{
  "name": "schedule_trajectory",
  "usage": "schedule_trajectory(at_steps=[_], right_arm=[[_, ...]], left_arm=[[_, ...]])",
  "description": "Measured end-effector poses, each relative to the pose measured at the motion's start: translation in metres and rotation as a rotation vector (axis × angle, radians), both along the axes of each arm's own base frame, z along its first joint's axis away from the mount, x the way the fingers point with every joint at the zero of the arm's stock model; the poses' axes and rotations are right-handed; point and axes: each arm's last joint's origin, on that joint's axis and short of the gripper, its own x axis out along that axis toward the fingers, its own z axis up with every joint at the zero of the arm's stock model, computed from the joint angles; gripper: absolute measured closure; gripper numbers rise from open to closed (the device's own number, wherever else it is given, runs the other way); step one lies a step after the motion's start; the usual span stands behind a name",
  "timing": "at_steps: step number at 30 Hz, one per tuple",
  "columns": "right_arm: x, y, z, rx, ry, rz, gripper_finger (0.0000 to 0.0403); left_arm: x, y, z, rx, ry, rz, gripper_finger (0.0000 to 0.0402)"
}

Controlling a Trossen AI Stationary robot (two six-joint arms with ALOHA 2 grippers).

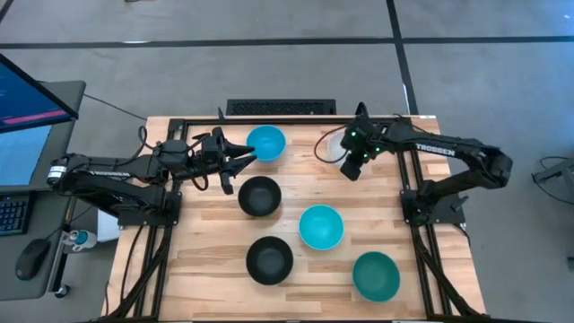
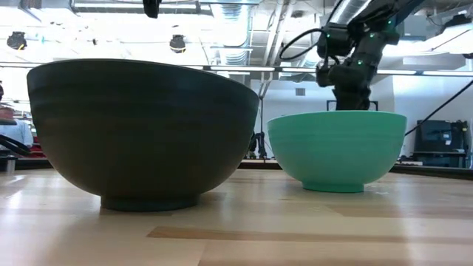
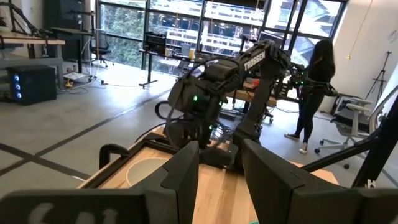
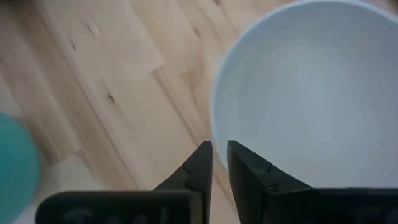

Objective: Nest bowls inside each other
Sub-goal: Stack the white bowl on top of the light blue bowl

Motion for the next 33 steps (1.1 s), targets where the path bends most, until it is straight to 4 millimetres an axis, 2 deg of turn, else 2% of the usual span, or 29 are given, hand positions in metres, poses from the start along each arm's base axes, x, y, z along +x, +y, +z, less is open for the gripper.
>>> schedule_trajectory(at_steps=[12, 16, 20, 24, 33], right_arm=[[0.026, 0.013, -0.024, 0.017, 0.043, 0.102, 0.0330], [0.029, 0.011, -0.020, -0.010, -0.006, 0.091, 0.0330], [0.029, 0.007, -0.005, -0.034, -0.053, 0.077, 0.0330], [0.026, 0.000, 0.002, -0.063, -0.067, 0.057, 0.0330], [0.022, -0.013, -0.006, -0.054, -0.025, -0.001, 0.0330]], left_arm=[[0.000, 0.000, -0.001, -0.014, 0.001, -0.001, 0.0287], [0.000, 0.000, 0.000, -0.023, -0.001, -0.001, 0.0287], [0.000, 0.000, -0.001, -0.027, -0.002, -0.002, 0.0287], [0.000, 0.000, -0.001, -0.027, -0.002, -0.001, 0.0287], [0.000, 0.000, -0.001, -0.026, -0.002, -0.001, 0.0287]])
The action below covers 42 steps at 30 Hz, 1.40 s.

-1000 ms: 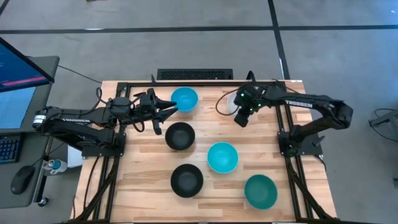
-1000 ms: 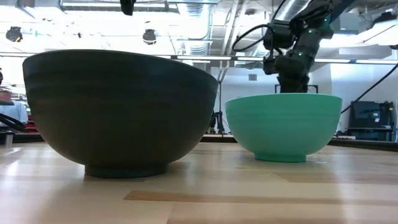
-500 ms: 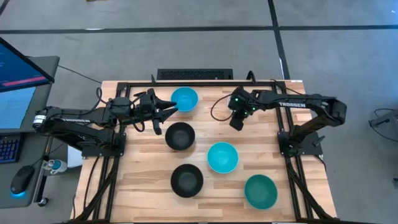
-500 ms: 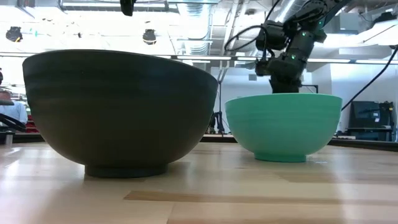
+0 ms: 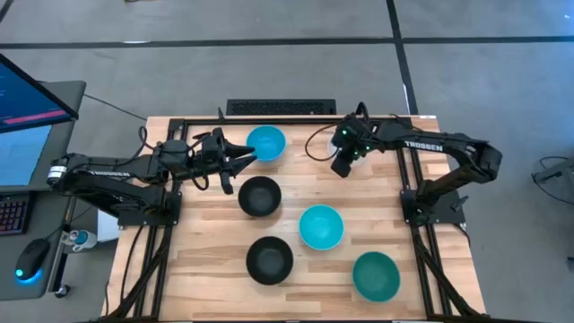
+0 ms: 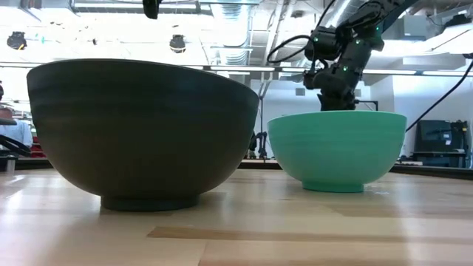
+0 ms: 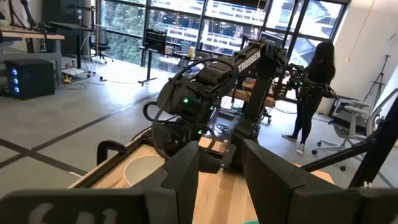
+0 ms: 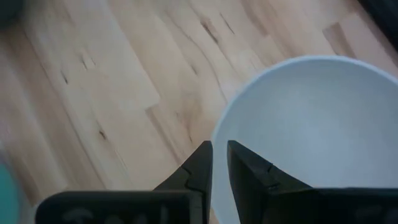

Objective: Nest bowls inside each other
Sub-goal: Stack the white bowl on top of the light blue bowl

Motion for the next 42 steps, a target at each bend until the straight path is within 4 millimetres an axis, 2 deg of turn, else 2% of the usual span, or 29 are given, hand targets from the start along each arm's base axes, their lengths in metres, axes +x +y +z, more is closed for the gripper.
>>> schedule_trajectory(at_steps=[37, 42], right_arm=[[-0.0006, 0.0022, -0.0070, 0.025, -0.017, -0.058, 0.0330], [0.0043, 0.0037, -0.0051, -0.032, -0.043, 0.032, 0.0330]], left_arm=[[0.0000, 0.0000, 0.0000, 0.003, 0.001, 0.000, 0.0287], [0.0000, -0.0002, 0.0000, 0.000, 0.000, -0.006, 0.0287]])
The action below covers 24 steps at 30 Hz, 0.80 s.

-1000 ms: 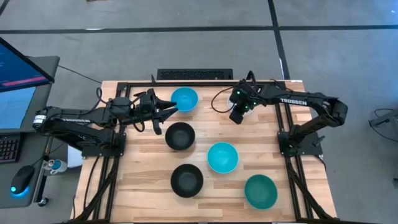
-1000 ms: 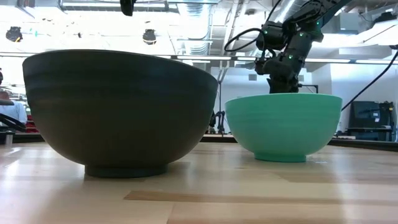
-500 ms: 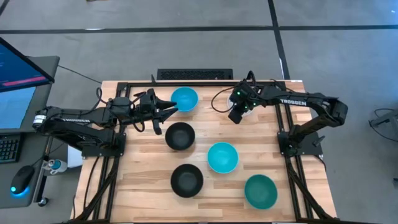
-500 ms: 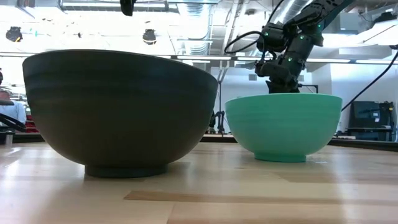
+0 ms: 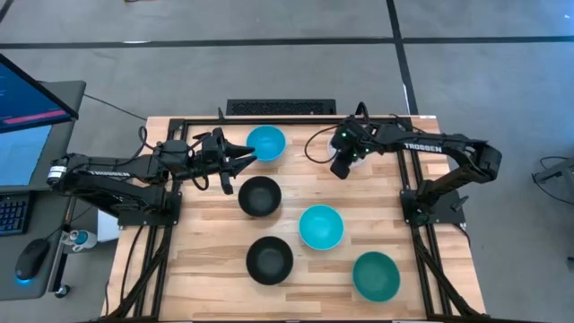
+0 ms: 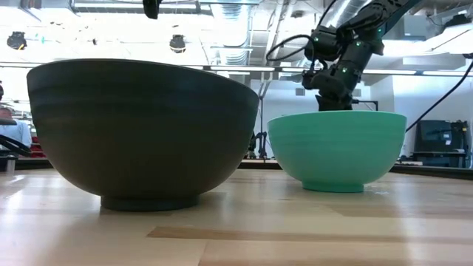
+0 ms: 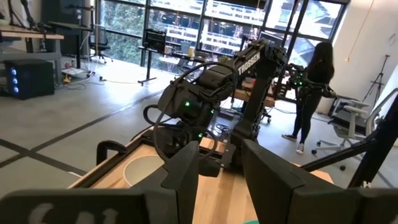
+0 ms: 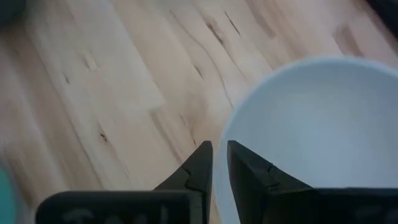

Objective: Nest bowls inside each other
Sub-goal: Stack the white bowl on top of the light blue bowl

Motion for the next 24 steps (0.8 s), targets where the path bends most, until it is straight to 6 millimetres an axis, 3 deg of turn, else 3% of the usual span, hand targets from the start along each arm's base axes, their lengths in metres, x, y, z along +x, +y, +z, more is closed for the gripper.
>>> schedule_trajectory(at_steps=[10, 24], right_arm=[[0.0037, -0.0002, 0.0022, 0.025, -0.049, -0.069, 0.0330], [-0.0030, -0.0015, -0.0007, -0.003, 0.034, -0.123, 0.0330]], left_arm=[[0.0001, -0.0007, -0.0011, -0.007, 0.009, -0.021, 0.0287], [0.0001, -0.0007, -0.0013, -0.002, 0.012, -0.022, 0.0287]])
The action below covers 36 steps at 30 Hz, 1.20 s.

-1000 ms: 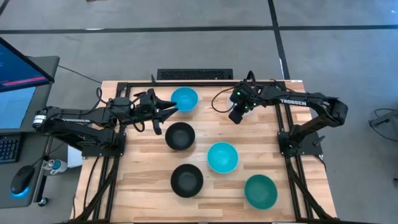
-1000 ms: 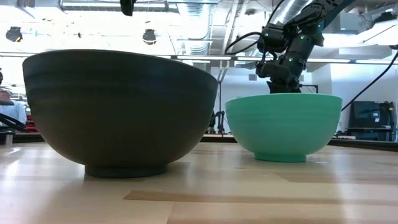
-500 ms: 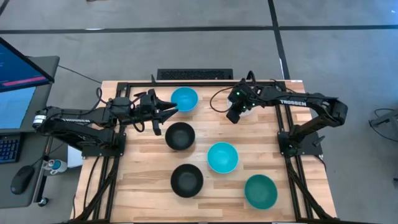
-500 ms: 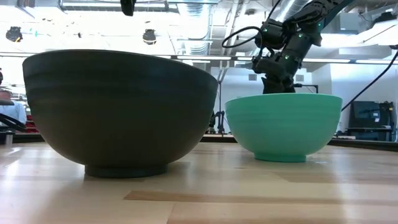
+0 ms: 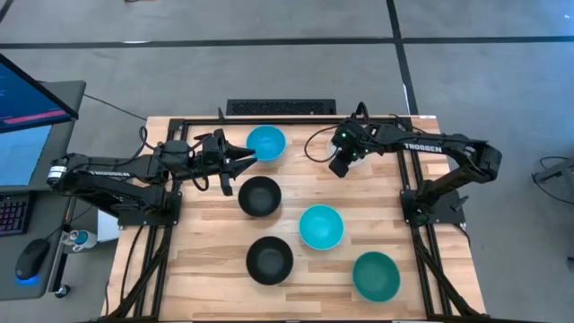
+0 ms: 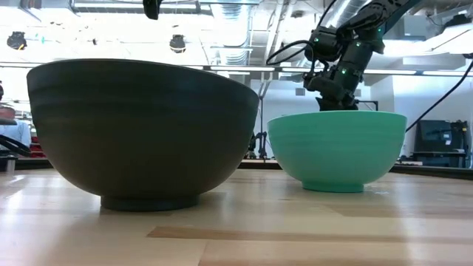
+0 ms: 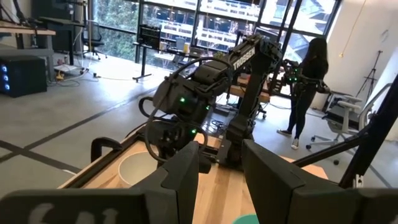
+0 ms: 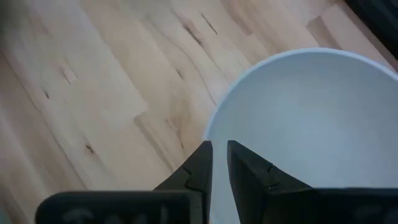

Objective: Nest bowls inside each other
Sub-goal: Stack the white bowl on top of the light blue bowl

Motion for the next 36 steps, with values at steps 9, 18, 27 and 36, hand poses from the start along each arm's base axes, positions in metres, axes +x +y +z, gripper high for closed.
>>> schedule_trajectory(at_steps=[9, 18, 27, 36], right_arm=[[0.000, 0.001, 0.000, 0.027, -0.003, 0.006, 0.0330], [0.001, 0.005, 0.000, 0.067, -0.022, 0.015, 0.0330], [0.008, 0.003, -0.014, 0.052, 0.039, 0.019, 0.0330], [0.009, 0.005, -0.021, 0.080, 0.071, -0.003, 0.0330]], left_arm=[[0.000, 0.000, 0.000, 0.000, -0.001, 0.000, 0.0287], [0.000, 0.000, 0.000, 0.000, -0.002, 0.000, 0.0287], [0.000, 0.000, 0.000, 0.005, 0.000, 0.000, 0.0287], [0.000, -0.002, -0.001, 0.005, 0.007, -0.034, 0.0287]])
